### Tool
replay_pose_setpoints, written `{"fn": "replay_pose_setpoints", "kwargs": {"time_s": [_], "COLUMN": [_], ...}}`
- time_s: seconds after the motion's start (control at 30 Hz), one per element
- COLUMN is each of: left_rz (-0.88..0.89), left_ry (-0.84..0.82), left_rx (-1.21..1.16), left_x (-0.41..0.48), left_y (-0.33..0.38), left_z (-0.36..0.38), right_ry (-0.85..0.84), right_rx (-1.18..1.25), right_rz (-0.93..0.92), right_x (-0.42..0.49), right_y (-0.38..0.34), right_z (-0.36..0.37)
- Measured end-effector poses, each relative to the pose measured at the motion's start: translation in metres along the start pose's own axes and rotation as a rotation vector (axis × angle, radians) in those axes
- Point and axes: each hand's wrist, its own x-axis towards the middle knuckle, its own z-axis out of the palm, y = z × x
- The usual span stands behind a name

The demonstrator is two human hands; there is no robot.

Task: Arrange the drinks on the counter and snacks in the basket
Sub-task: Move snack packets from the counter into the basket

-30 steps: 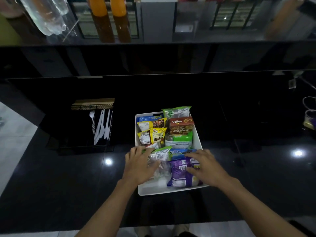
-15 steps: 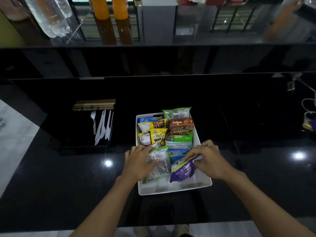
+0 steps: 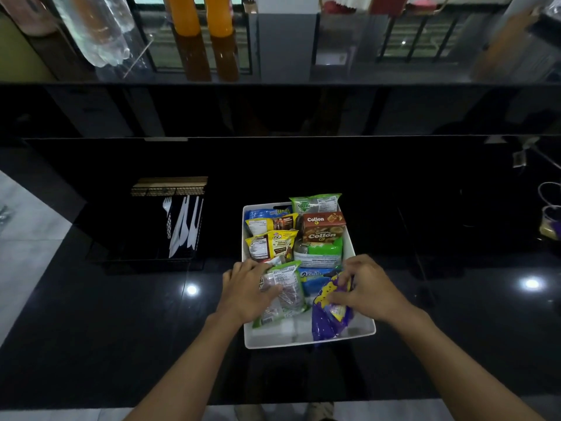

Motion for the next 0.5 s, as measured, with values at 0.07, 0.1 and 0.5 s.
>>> {"fn": "replay_pose_setpoints", "kwargs": {"time_s": [0.07, 0.1, 0.5], "left_rz": [-0.001, -0.003, 0.004], "left_ry": [-0.002, -0.002, -0.003], "left_rx": [-0.005, -0.013, -0.025], "left_x": [0.001, 0.002, 0.004], "left_y": [-0.001, -0.001, -0.002], "left_z": [0.0, 0.0, 0.0], "right_ry": [-0.022, -0.04, -0.093], "right_rx": [0.046, 0.078, 0.289], "right_rz": [0.053, 0.08, 0.441], "right_x": [0.002, 0.002, 0.008], "right_y": [-0.002, -0.003, 0.004], "right_z": [-0.009, -0.015, -0.016]}}
